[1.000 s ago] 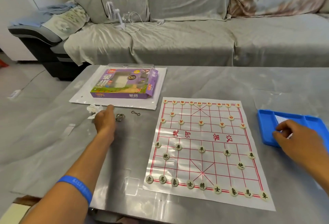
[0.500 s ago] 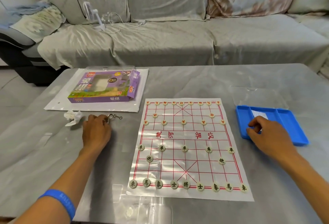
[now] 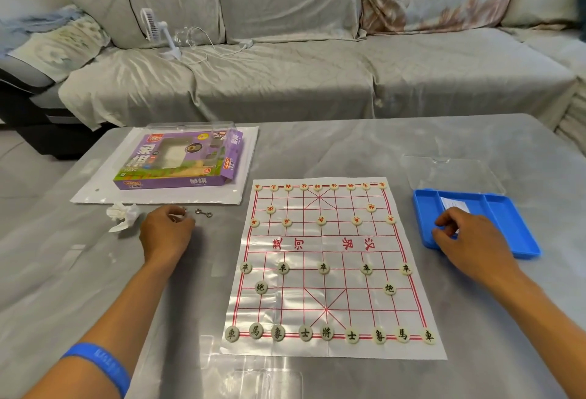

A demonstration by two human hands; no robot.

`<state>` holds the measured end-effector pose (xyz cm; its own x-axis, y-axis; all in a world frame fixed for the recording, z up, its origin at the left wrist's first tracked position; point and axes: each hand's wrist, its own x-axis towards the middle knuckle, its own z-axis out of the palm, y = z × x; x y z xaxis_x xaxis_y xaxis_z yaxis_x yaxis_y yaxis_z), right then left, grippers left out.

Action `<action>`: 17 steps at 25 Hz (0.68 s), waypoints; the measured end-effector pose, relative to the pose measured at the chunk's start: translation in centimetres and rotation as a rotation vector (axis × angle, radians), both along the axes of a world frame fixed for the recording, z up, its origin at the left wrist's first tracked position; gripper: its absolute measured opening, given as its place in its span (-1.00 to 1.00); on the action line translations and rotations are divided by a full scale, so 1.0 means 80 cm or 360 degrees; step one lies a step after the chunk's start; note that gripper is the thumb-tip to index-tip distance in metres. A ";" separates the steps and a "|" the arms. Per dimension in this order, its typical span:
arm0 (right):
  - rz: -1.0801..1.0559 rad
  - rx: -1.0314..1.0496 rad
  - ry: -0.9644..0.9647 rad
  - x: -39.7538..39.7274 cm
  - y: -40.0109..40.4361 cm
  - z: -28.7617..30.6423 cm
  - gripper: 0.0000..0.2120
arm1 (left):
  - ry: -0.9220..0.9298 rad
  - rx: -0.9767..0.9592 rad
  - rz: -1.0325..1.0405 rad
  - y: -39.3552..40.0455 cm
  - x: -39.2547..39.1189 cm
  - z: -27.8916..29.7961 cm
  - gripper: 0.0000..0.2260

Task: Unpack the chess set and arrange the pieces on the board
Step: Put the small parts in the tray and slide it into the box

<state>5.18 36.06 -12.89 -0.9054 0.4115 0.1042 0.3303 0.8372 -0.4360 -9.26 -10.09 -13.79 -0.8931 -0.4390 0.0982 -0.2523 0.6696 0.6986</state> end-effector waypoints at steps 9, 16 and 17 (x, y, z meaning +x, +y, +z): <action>0.0014 0.0004 0.0019 -0.001 0.002 -0.002 -0.89 | -0.0008 0.1046 0.0470 -0.009 -0.011 0.005 -0.65; 0.0042 0.0021 0.0010 -0.002 0.002 -0.001 -0.90 | -0.0114 0.0577 0.0272 -0.011 0.003 0.024 -0.74; 0.0038 0.0019 0.0006 -0.001 0.001 -0.001 -0.90 | -0.0161 0.0345 0.0160 -0.005 0.005 0.021 -0.74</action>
<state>5.09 36.13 -12.96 -0.9147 0.3883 0.1123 0.3084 0.8500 -0.4270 -8.89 -10.51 -12.10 -0.8445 -0.5269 -0.0954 -0.3858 0.4751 0.7908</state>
